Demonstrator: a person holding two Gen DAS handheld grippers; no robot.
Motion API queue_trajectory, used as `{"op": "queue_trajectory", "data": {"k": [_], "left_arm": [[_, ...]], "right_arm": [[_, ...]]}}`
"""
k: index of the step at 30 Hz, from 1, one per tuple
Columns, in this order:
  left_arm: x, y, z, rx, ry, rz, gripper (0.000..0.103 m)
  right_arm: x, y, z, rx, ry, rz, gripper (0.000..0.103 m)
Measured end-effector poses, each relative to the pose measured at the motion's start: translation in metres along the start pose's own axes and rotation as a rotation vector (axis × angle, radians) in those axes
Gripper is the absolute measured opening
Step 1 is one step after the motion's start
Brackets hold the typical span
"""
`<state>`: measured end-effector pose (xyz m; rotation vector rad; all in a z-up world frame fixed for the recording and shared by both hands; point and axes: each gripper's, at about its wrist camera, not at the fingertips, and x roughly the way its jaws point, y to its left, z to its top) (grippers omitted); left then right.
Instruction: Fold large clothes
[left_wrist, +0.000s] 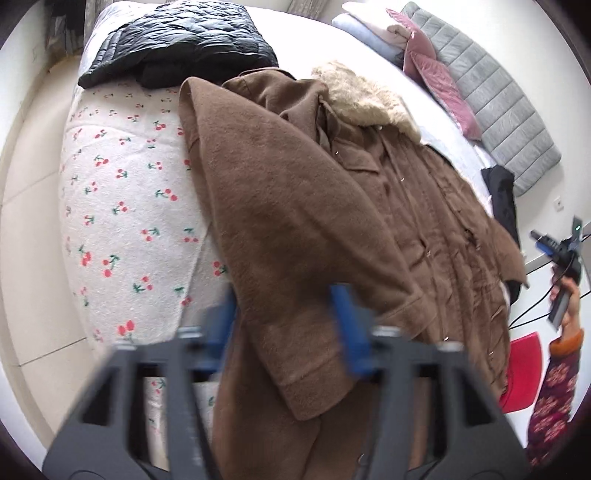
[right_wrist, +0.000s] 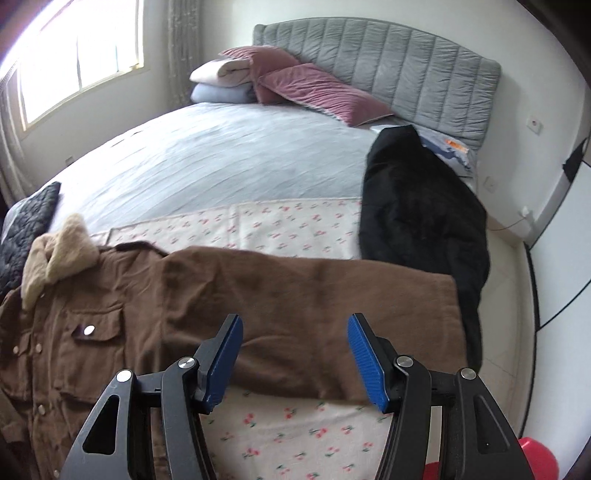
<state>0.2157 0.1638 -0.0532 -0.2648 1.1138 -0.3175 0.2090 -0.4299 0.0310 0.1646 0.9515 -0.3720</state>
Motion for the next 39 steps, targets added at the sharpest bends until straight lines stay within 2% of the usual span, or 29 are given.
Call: {"op": "queue_trajectory", "data": {"k": [1, 4, 6, 7, 8, 10, 12, 13, 14, 15, 16, 18, 19, 20, 22, 25, 29, 32, 35, 37, 39], "left_arm": [[-0.003, -0.002, 0.002, 0.0, -0.009, -0.003, 0.007], [-0.027, -0.011, 0.016, 0.074, -0.048, 0.055, 0.004], [-0.051, -0.015, 0.03, 0.143, -0.095, 0.148, 0.004], [-0.064, -0.015, 0.037, 0.177, -0.126, 0.217, 0.004], [-0.081, -0.013, 0.048, 0.22, -0.164, 0.323, 0.004], [-0.102, -0.003, 0.065, 0.259, -0.205, 0.49, 0.004], [-0.12, 0.022, 0.088, 0.25, -0.226, 0.663, 0.004], [-0.124, 0.032, 0.094, 0.235, -0.223, 0.709, 0.006], [-0.128, 0.046, 0.103, 0.213, -0.219, 0.775, 0.011], [-0.128, 0.064, 0.114, 0.189, -0.208, 0.887, 0.016], [-0.128, 0.073, 0.118, 0.179, -0.197, 0.952, 0.024], [-0.126, 0.084, 0.129, 0.169, -0.189, 1.117, 0.034], [-0.125, 0.083, 0.13, 0.173, -0.199, 1.124, 0.05], [-0.125, 0.078, 0.131, 0.183, -0.224, 1.079, 0.067], [-0.117, 0.06, 0.135, 0.21, -0.258, 0.932, 0.075], [-0.072, 0.019, 0.151, 0.284, -0.206, 0.697, 0.075], [0.007, -0.041, 0.174, 0.394, -0.123, 0.496, 0.075], [0.061, -0.084, 0.195, 0.511, -0.091, 0.405, 0.075], [0.114, -0.108, 0.216, 0.592, -0.05, 0.327, 0.075], [0.144, -0.116, 0.223, 0.629, 0.0, 0.281, 0.075], [0.167, -0.114, 0.225, 0.66, 0.047, 0.282, 0.075]], "right_arm": [[0.003, 0.008, -0.003, -0.015, 0.012, 0.019, 0.06], [0.006, 0.04, -0.015, -0.091, 0.048, 0.057, 0.06], [0.005, 0.058, -0.02, -0.152, 0.057, 0.061, 0.06], [0.005, 0.065, -0.022, -0.181, 0.057, 0.061, 0.06], [0.004, 0.072, -0.023, -0.209, 0.055, 0.061, 0.06], [0.002, 0.084, -0.025, -0.252, 0.049, 0.062, 0.06], [0.001, 0.092, -0.023, -0.278, 0.046, 0.062, 0.06], [0.003, 0.094, -0.022, -0.281, 0.048, 0.062, 0.06], [0.006, 0.097, -0.019, -0.28, 0.053, 0.065, 0.06], [0.009, 0.099, -0.017, -0.276, 0.058, 0.07, 0.06], [0.012, 0.101, -0.014, -0.269, 0.067, 0.079, 0.06], [0.021, 0.108, -0.007, -0.253, 0.086, 0.107, 0.06], [0.022, 0.112, -0.004, -0.249, 0.093, 0.12, 0.06], [0.026, 0.119, 0.001, -0.248, 0.103, 0.141, 0.06], [0.032, 0.134, 0.009, -0.254, 0.107, 0.161, 0.063], [0.044, 0.173, 0.03, -0.279, 0.096, 0.178, 0.07], [0.069, 0.236, 0.06, -0.287, 0.107, 0.261, 0.071], [0.097, 0.288, 0.084, -0.278, 0.115, 0.327, 0.071], [0.129, 0.334, 0.101, -0.28, 0.124, 0.352, 0.071], [0.153, 0.359, 0.107, -0.284, 0.13, 0.359, 0.071], [0.178, 0.378, 0.109, -0.31, 0.143, 0.335, 0.071]]}}
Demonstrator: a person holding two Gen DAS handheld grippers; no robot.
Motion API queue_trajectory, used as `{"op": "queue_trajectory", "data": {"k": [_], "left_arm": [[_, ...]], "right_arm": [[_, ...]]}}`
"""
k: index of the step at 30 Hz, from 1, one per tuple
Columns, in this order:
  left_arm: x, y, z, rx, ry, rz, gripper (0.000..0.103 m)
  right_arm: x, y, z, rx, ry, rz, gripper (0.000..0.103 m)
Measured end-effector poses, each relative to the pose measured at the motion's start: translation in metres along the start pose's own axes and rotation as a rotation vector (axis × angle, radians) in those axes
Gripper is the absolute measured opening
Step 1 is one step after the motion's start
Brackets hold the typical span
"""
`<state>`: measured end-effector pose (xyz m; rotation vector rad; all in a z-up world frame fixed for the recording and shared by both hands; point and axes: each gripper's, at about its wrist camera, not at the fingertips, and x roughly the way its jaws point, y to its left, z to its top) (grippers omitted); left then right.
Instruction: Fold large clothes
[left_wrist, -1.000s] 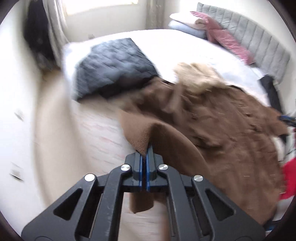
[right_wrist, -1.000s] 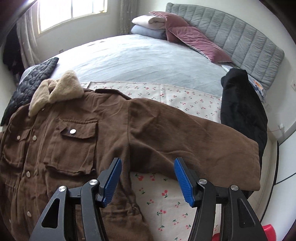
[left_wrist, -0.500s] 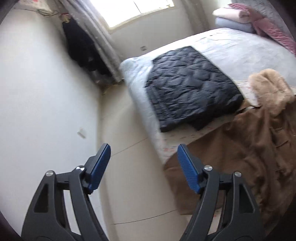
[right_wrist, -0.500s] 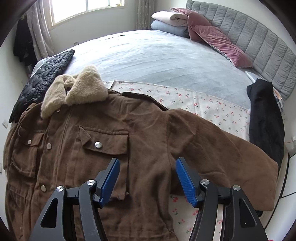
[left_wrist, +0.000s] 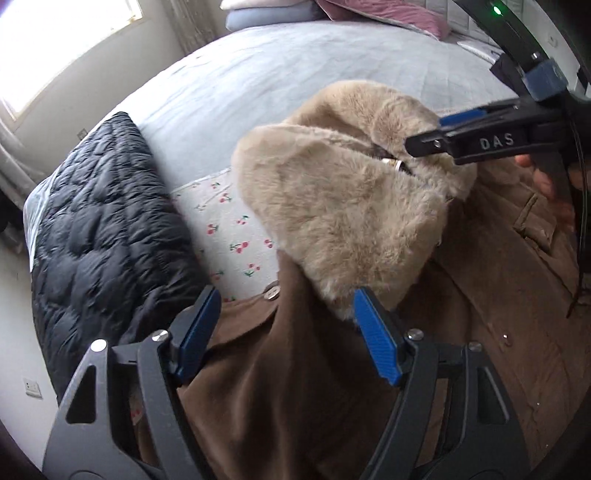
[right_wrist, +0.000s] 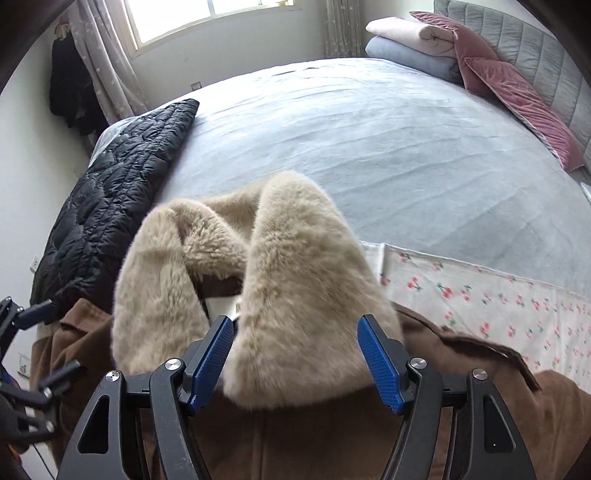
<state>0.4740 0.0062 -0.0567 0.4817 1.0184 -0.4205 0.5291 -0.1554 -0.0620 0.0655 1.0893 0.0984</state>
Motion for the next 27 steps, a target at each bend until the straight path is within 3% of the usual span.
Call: {"op": "queue_trajectory", "data": {"k": [2, 3, 4, 6, 7, 8, 9, 11, 14, 16, 18, 21, 22, 24, 25, 27], "left_arm": [[0.024, 0.0, -0.003, 0.021, 0.062, -0.006, 0.075], [0.032, 0.003, -0.008, 0.015, 0.088, -0.023, 0.075], [0.036, 0.007, -0.013, 0.003, 0.104, -0.046, 0.075], [0.038, 0.016, -0.023, -0.055, 0.093, -0.129, 0.074], [0.038, 0.019, -0.026, -0.082, 0.097, -0.161, 0.057], [0.036, 0.021, -0.026, -0.108, 0.094, -0.169, 0.028], [0.033, 0.022, -0.024, -0.13, 0.084, -0.167, 0.017], [0.018, 0.019, -0.016, -0.178, 0.024, -0.135, 0.011], [-0.009, 0.005, 0.008, -0.141, -0.082, 0.007, 0.01], [-0.015, 0.017, 0.028, -0.215, -0.122, 0.047, 0.01], [-0.003, 0.034, 0.041, -0.304, -0.089, 0.07, 0.012], [0.031, 0.037, 0.037, -0.31, 0.049, 0.138, 0.029], [0.03, 0.032, 0.032, -0.296, 0.049, 0.169, 0.034], [0.017, 0.024, 0.019, -0.245, -0.016, 0.18, 0.055], [0.012, 0.023, 0.015, -0.226, -0.04, 0.169, 0.065], [0.005, 0.021, 0.009, -0.178, -0.067, 0.165, 0.067]], "right_arm": [[0.023, 0.0, 0.004, -0.034, 0.011, -0.08, 0.068], [0.033, -0.006, 0.004, -0.05, 0.01, -0.168, 0.062], [0.039, -0.015, 0.004, -0.043, 0.024, -0.184, 0.045], [0.036, -0.044, 0.001, 0.063, 0.006, -0.125, 0.033], [0.031, -0.057, -0.002, 0.112, -0.01, -0.12, 0.025], [0.022, -0.07, -0.005, 0.16, -0.038, -0.128, 0.018], [0.013, -0.08, -0.008, 0.201, -0.062, -0.127, 0.016], [-0.004, -0.094, -0.011, 0.253, -0.111, -0.096, 0.012], [-0.034, -0.092, -0.004, 0.224, -0.207, -0.132, 0.011], [-0.046, -0.088, 0.009, 0.203, -0.235, -0.147, 0.011], [-0.049, -0.083, 0.023, 0.179, -0.228, -0.111, 0.012], [-0.049, -0.083, 0.03, 0.19, -0.192, 0.007, 0.027], [-0.057, -0.087, 0.025, 0.19, -0.201, 0.039, 0.031], [-0.07, -0.099, 0.013, 0.142, -0.215, 0.063, 0.055], [-0.079, -0.11, 0.0, 0.105, -0.22, 0.027, 0.07], [-0.081, -0.134, -0.023, 0.03, -0.185, -0.04, 0.073]]}}
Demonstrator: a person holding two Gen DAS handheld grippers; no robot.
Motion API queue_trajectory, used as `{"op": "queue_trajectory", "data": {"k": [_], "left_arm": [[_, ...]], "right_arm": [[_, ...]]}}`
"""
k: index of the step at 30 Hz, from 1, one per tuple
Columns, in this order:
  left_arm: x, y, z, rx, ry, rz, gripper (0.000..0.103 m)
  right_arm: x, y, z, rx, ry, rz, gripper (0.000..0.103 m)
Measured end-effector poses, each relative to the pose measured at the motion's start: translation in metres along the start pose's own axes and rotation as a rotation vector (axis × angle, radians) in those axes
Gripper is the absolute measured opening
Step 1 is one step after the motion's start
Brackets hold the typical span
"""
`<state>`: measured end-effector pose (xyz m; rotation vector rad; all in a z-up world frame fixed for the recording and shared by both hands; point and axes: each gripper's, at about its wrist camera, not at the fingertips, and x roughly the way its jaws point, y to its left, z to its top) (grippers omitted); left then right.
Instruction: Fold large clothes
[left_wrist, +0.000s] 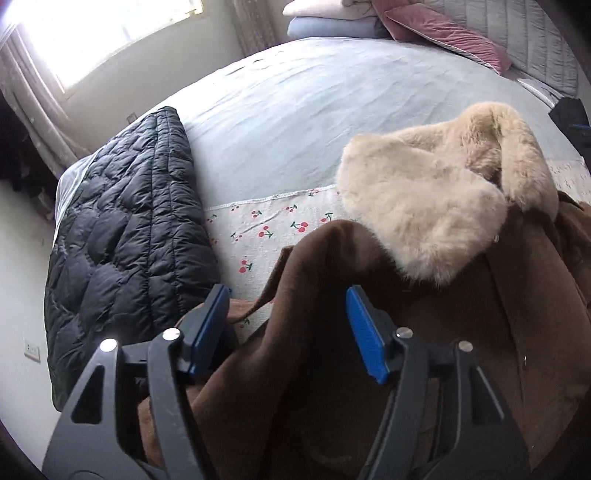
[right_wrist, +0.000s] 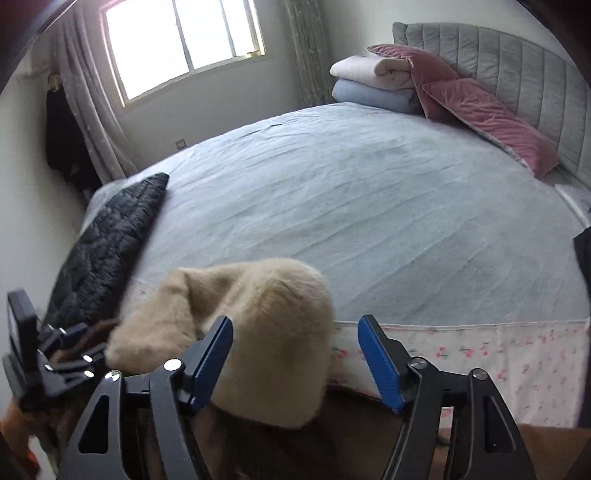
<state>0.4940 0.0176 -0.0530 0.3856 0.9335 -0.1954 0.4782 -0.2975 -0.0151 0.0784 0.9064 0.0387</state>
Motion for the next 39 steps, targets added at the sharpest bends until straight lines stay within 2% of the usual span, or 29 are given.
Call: {"op": "queue_trajectory", "data": {"k": [2, 5, 7, 8, 10, 12, 13, 14, 15, 16, 17, 19, 20, 22, 23, 24, 25, 26, 27, 28, 29, 30, 31, 32, 34, 36, 39], "left_arm": [[0.005, 0.002, -0.002, 0.035, 0.024, -0.013, 0.067], [0.023, 0.007, 0.003, 0.067, 0.061, -0.021, 0.067], [0.036, 0.008, 0.001, 0.073, 0.087, -0.041, 0.068], [0.044, 0.009, 0.001, 0.057, 0.112, -0.07, 0.068], [0.055, 0.009, -0.004, 0.023, 0.141, -0.104, 0.068], [0.062, 0.003, -0.011, 0.005, 0.164, -0.137, 0.066], [0.061, -0.001, -0.014, 0.004, 0.165, -0.146, 0.058], [0.06, -0.003, -0.015, 0.001, 0.16, -0.165, 0.048], [0.06, -0.004, -0.015, -0.004, 0.161, -0.18, 0.043], [0.058, -0.004, -0.015, -0.017, 0.159, -0.187, 0.026], [0.055, -0.004, -0.014, -0.041, 0.147, -0.176, 0.012], [0.04, -0.006, -0.01, -0.079, 0.096, -0.133, 0.008], [0.025, -0.005, -0.006, -0.094, 0.045, -0.113, 0.008], [-0.001, 0.0, -0.001, -0.148, -0.049, -0.126, 0.008], [-0.01, 0.007, 0.0, -0.184, -0.083, -0.152, 0.01], [-0.009, 0.01, 0.001, -0.186, -0.094, -0.173, 0.011], [0.003, 0.006, 0.003, -0.143, -0.065, -0.126, 0.015], [0.021, -0.005, 0.001, -0.078, -0.002, -0.061, 0.021], [0.037, -0.016, -0.002, -0.031, 0.061, 0.019, 0.022], [0.042, -0.025, -0.007, -0.004, 0.094, 0.067, 0.025], [0.044, -0.031, -0.01, 0.02, 0.107, 0.101, 0.025], [0.033, -0.034, -0.015, 0.011, 0.082, 0.103, 0.027], [0.024, -0.033, -0.018, 0.0, 0.064, 0.086, 0.038], [0.01, -0.033, -0.022, -0.016, 0.039, 0.04, 0.052], [-0.015, -0.032, -0.026, -0.033, 0.003, -0.007, 0.064], [-0.042, -0.03, -0.037, -0.041, -0.026, -0.052, 0.068], [-0.072, -0.011, -0.057, -0.074, -0.025, -0.11, 0.072]], "right_arm": [[0.002, -0.034, -0.028, -0.058, 0.072, -0.048, 0.073], [0.014, -0.086, -0.063, -0.045, 0.174, -0.078, 0.073], [0.026, -0.116, -0.08, 0.012, 0.243, -0.062, 0.073], [0.033, -0.129, -0.09, 0.051, 0.283, -0.017, 0.073], [0.041, -0.139, -0.104, 0.106, 0.303, 0.066, 0.073], [0.043, -0.13, -0.113, 0.112, 0.282, 0.118, 0.072], [0.042, -0.117, -0.117, 0.084, 0.276, 0.157, 0.065], [0.04, -0.102, -0.121, 0.043, 0.271, 0.165, 0.063], [0.038, -0.084, -0.127, -0.015, 0.27, 0.145, 0.059], [0.037, -0.073, -0.13, -0.05, 0.267, 0.095, 0.038], [0.036, -0.067, -0.133, -0.054, 0.253, 0.026, 0.013], [0.027, -0.057, -0.134, -0.036, 0.214, -0.077, 0.009], [0.018, -0.049, -0.132, -0.066, 0.18, -0.155, 0.008], [-0.006, -0.046, -0.118, -0.122, 0.059, -0.353, 0.007], [-0.011, -0.051, -0.11, -0.114, 0.02, -0.441, 0.007], [-0.012, -0.065, -0.102, -0.058, -0.001, -0.468, 0.007], [-0.004, -0.08, -0.095, 0.007, 0.022, -0.446, 0.007], [0.007, -0.085, -0.092, 0.032, 0.057, -0.432, 0.007], [0.017, -0.083, -0.091, 0.024, 0.075, -0.438, 0.008], [0.018, -0.079, -0.093, 0.002, 0.068, -0.437, 0.01], [0.017, -0.073, -0.094, -0.018, 0.055, -0.418, 0.016], [0.011, -0.071, -0.096, -0.015, 0.051, -0.397, 0.019], [0.003, -0.073, -0.099, -0.005, 0.056, -0.365, 0.027], [-0.007, -0.075, -0.102, 0.002, 0.06, -0.329, 0.044], [-0.039, -0.083, -0.117, 0.015, 0.045, -0.257, 0.065], [-0.076, -0.099, -0.137, 0.053, 0.047, -0.2, 0.067], [-0.111, -0.123, -0.178, 0.18, 0.093, -0.074, 0.067]]}}
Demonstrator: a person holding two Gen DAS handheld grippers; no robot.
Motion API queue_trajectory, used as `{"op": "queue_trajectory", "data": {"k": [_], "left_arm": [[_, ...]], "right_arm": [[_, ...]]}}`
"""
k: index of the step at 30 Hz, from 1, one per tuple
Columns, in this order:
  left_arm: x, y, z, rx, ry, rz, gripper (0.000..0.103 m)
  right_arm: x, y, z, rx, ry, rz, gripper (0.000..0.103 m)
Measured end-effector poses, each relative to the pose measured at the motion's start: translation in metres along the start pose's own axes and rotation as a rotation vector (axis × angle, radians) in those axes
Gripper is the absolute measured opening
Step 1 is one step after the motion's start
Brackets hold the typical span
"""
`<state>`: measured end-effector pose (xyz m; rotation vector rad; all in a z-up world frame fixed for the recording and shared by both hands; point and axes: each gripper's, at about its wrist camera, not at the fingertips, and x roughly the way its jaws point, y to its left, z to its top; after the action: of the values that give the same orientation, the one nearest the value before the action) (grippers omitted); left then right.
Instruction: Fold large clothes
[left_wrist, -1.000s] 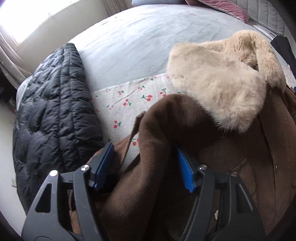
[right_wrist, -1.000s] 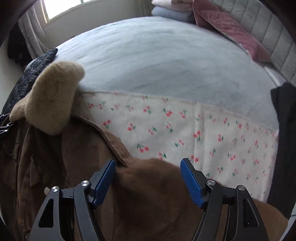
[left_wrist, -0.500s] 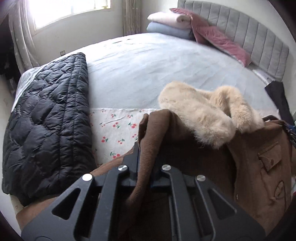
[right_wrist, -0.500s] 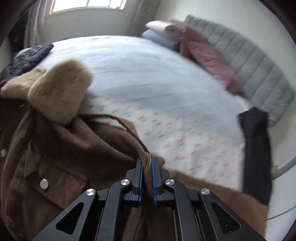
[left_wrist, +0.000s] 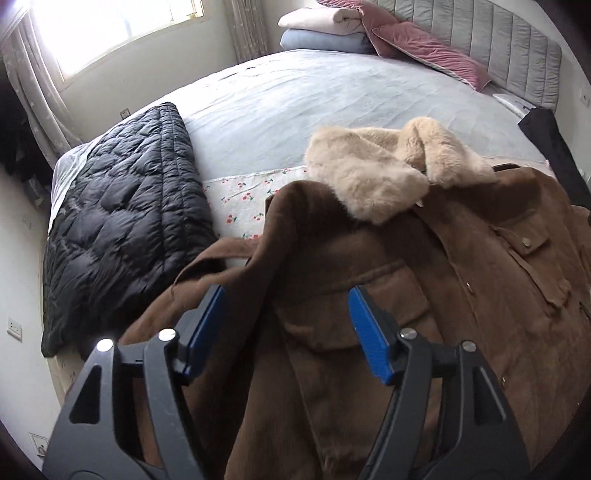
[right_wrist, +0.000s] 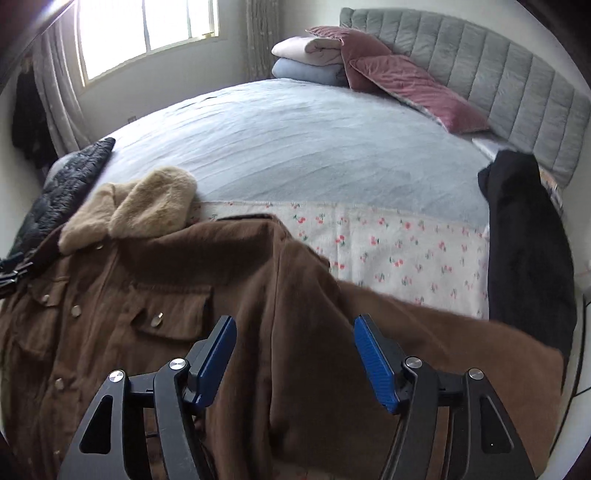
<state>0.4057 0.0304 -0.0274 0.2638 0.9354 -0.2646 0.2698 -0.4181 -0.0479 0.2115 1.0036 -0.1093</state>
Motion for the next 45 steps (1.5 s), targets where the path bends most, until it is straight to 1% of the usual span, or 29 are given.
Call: {"op": "queue_trajectory", "data": {"k": [2, 4, 6, 8, 10, 11, 13, 15, 17, 18, 20, 22, 24, 25, 26, 27, 28, 29, 30, 31, 32, 34, 36, 38, 39, 41, 42, 43, 45], "left_arm": [[-0.018, 0.015, -0.02, -0.032, 0.013, -0.023, 0.076], [-0.027, 0.033, -0.038, -0.065, 0.031, -0.034, 0.076], [-0.036, 0.047, -0.059, -0.107, 0.058, -0.041, 0.076], [-0.04, 0.063, -0.075, -0.145, 0.078, -0.037, 0.076], [-0.044, 0.072, -0.082, -0.174, 0.086, -0.04, 0.076], [-0.05, 0.069, -0.084, -0.18, 0.085, -0.042, 0.076], [-0.058, 0.057, -0.079, -0.165, 0.075, -0.046, 0.076], [-0.068, 0.032, -0.069, -0.118, 0.052, -0.057, 0.076], [-0.073, -0.004, -0.058, -0.049, 0.019, -0.087, 0.076], [-0.073, -0.023, -0.051, -0.017, 0.008, -0.104, 0.076], [-0.069, -0.063, -0.039, 0.039, -0.009, -0.139, 0.076], [-0.059, -0.11, -0.026, 0.09, -0.013, -0.187, 0.076], [-0.046, -0.15, -0.016, 0.116, -0.01, -0.227, 0.072], [-0.042, -0.165, -0.013, 0.122, -0.007, -0.242, 0.066], [-0.034, -0.186, -0.007, 0.132, -0.001, -0.266, 0.062], [-0.029, -0.199, -0.003, 0.134, 0.002, -0.282, 0.053], [-0.022, -0.214, 0.003, 0.132, 0.002, -0.303, 0.044], [-0.018, -0.226, 0.008, 0.129, 0.001, -0.318, 0.036], [-0.012, -0.241, 0.016, 0.127, -0.005, -0.34, 0.032], [-0.007, -0.253, 0.022, 0.125, -0.012, -0.358, 0.023], [-0.003, -0.267, 0.029, 0.12, -0.02, -0.377, 0.016], [0.01, -0.296, 0.041, 0.102, -0.037, -0.437, 0.013], [0.024, -0.322, 0.046, 0.085, -0.042, -0.495, 0.013], [0.046, -0.351, 0.045, 0.066, -0.025, -0.568, 0.013], [0.066, -0.369, 0.041, 0.051, 0.005, -0.598, 0.013], [0.102, -0.396, 0.027, 0.029, 0.085, -0.608, 0.012], [0.102, -0.401, 0.023, 0.022, 0.025, -0.606, 0.012], [0.099, -0.404, 0.027, 0.021, 0.033, -0.597, 0.013], [0.093, -0.404, 0.03, 0.066, 0.051, -0.585, 0.013]], "right_arm": [[-0.011, -0.016, -0.026, 0.083, 0.048, 0.043, 0.068], [-0.014, -0.038, -0.054, 0.2, 0.107, 0.103, 0.068], [-0.014, -0.06, -0.081, 0.309, 0.144, 0.147, 0.068], [-0.015, -0.081, -0.102, 0.389, 0.147, 0.127, 0.069], [-0.018, -0.106, -0.12, 0.484, 0.12, 0.077, 0.069], [-0.021, -0.119, -0.127, 0.527, 0.094, 0.041, 0.069], [-0.042, -0.148, -0.138, 0.611, -0.019, -0.03, 0.069], [-0.066, -0.172, -0.142, 0.644, -0.135, -0.098, 0.07], [-0.078, -0.192, -0.141, 0.652, -0.189, -0.168, 0.075], [-0.08, -0.201, -0.139, 0.661, -0.204, -0.19, 0.076], [-0.075, -0.22, -0.133, 0.671, -0.213, -0.181, 0.077], [-0.057, -0.238, -0.124, 0.678, -0.182, -0.13, 0.077], [-0.039, -0.246, -0.114, 0.672, -0.159, -0.097, 0.077], [-0.035, -0.248, -0.111, 0.672, -0.155, -0.106, 0.077], [-0.033, -0.246, -0.107, 0.654, -0.159, -0.125, 0.073], [-0.033, -0.239, -0.102, 0.616, -0.176, -0.146, 0.064], [-0.036, -0.23, -0.097, 0.554, -0.193, -0.172, 0.034], [-0.04, -0.219, -0.091, 0.48, -0.218, -0.178, 0.011], [-0.046, -0.211, -0.083, 0.426, -0.244, -0.173, 0.009], [-0.054, -0.207, -0.077, 0.391, -0.261, -0.207, 0.006], [-0.065, -0.203, -0.066, 0.356, -0.289, -0.274, 0.006], [-0.091, -0.212, -0.046, 0.346, -0.37, -0.365, 0.005], [-0.104, -0.234, -0.028, 0.38, -0.389, -0.464, 0.005], [-0.102, -0.255, -0.016, 0.421, -0.354, -0.457, 0.004], [-0.096, -0.26, -0.013, 0.42, -0.329, -0.472, 0.004], [-0.082, -0.262, -0.01, 0.391, -0.298, -0.495, 0.004], [-0.076, -0.262, -0.011, 0.388, -0.282, -0.502, 0.004], [-0.069, -0.262, -0.012, 0.388, -0.272, -0.523, 0.004], [-0.069, -0.264, -0.018, 0.397, -0.281, -0.51, 0.004]]}}
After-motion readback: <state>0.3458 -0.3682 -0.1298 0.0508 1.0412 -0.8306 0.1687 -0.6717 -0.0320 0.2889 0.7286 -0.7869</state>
